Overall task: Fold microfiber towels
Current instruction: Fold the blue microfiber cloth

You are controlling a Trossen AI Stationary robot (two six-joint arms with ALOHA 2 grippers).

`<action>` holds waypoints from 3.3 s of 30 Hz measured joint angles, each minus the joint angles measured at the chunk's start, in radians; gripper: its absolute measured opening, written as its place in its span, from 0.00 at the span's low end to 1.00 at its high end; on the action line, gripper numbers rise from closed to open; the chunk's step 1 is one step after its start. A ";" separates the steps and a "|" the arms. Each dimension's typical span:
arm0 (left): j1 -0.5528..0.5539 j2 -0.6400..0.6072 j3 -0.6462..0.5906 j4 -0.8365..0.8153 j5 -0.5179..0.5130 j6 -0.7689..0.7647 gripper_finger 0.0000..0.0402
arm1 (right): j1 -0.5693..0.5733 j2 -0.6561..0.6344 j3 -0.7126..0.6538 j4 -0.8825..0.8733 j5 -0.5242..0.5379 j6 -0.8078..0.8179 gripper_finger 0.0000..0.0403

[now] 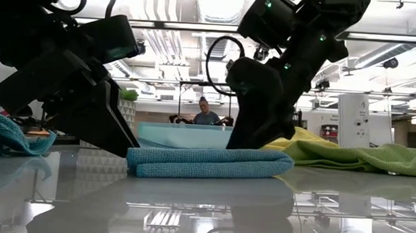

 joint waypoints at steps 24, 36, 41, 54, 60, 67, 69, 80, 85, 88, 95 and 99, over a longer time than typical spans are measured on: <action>-0.001 0.000 0.000 0.017 0.016 -0.001 0.40 | -0.006 0.051 -0.004 0.172 -0.133 0.031 0.29; -0.002 0.001 0.003 0.068 0.031 0.001 0.40 | -0.061 -0.021 0.007 0.021 -0.153 -0.032 0.03; 0.000 0.002 0.003 0.086 0.026 0.001 0.40 | -0.076 -0.022 0.096 -0.195 -0.147 -0.105 0.03; 0.031 0.099 0.007 0.163 -0.007 0.005 0.40 | -0.036 0.000 0.264 -0.376 0.002 -0.151 0.03; 0.045 0.101 0.006 0.181 -0.009 0.030 0.40 | -0.013 0.068 0.305 -0.382 0.038 -0.145 0.03; 0.048 0.101 0.005 0.182 -0.009 0.032 0.40 | -0.006 0.140 0.373 -0.408 0.037 -0.148 0.03; 0.048 0.101 0.005 0.182 -0.010 0.032 0.40 | 0.001 0.154 0.388 -0.418 0.037 -0.151 0.03; 0.053 0.101 0.004 0.184 -0.011 0.035 0.40 | 0.034 0.160 0.419 -0.425 0.035 -0.155 0.03; 0.050 0.101 0.004 0.182 0.006 0.033 0.40 | 0.029 0.160 0.424 -0.496 0.036 -0.197 0.03; 0.050 0.101 0.004 0.182 0.027 0.029 0.40 | 0.024 0.160 0.413 -0.517 0.054 -0.203 0.03; 0.050 0.087 0.004 0.168 0.061 0.030 0.40 | 0.001 0.160 0.405 -0.541 0.085 -0.240 0.13; 0.048 0.067 0.003 0.156 0.104 0.030 0.40 | -0.025 0.159 0.404 -0.569 0.108 -0.279 0.26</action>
